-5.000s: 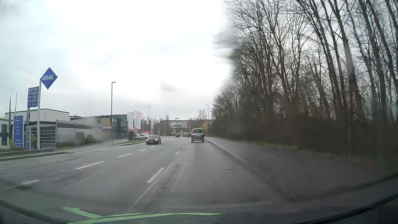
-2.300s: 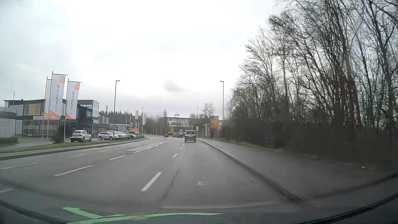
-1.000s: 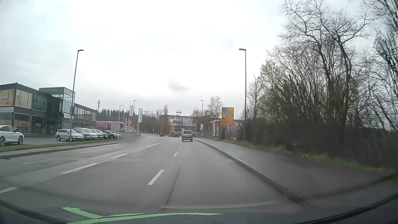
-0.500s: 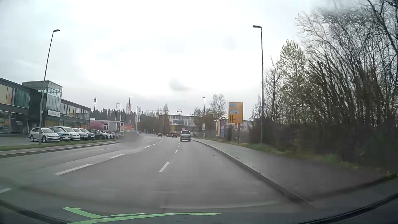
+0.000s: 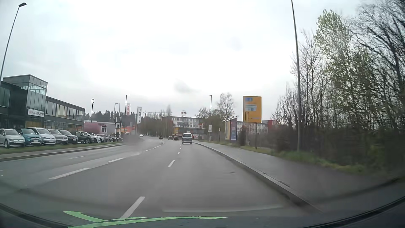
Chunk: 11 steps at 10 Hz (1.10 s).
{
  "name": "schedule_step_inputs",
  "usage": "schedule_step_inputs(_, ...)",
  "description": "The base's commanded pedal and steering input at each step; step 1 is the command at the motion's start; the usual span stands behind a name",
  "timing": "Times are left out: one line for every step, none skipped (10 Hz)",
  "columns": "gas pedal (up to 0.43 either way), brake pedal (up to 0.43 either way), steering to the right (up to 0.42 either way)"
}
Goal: Follow the waypoints while adhering to traffic rules and regulations
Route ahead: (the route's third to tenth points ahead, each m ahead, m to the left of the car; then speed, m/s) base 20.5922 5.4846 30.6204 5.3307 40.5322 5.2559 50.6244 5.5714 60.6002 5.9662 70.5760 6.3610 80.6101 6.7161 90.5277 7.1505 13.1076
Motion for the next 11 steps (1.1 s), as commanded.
schedule_step_inputs(0.118, 0.0, -0.007)
schedule_step_inputs(0.118, 0.0, -0.008)
schedule_step_inputs(0.118, 0.0, -0.008)
schedule_step_inputs(0.118, 0.0, -0.008)
schedule_step_inputs(0.118, 0.0, -0.009)
schedule_step_inputs(0.118, 0.0, -0.009)
schedule_step_inputs(0.118, 0.0, -0.009)
schedule_step_inputs(0.098, 0.0, -0.009)
schedule_step_inputs(0.098, 0.0, -0.009)
schedule_step_inputs(0.098, 0.0, -0.009)
schedule_step_inputs(0.098, 0.0, -0.009)
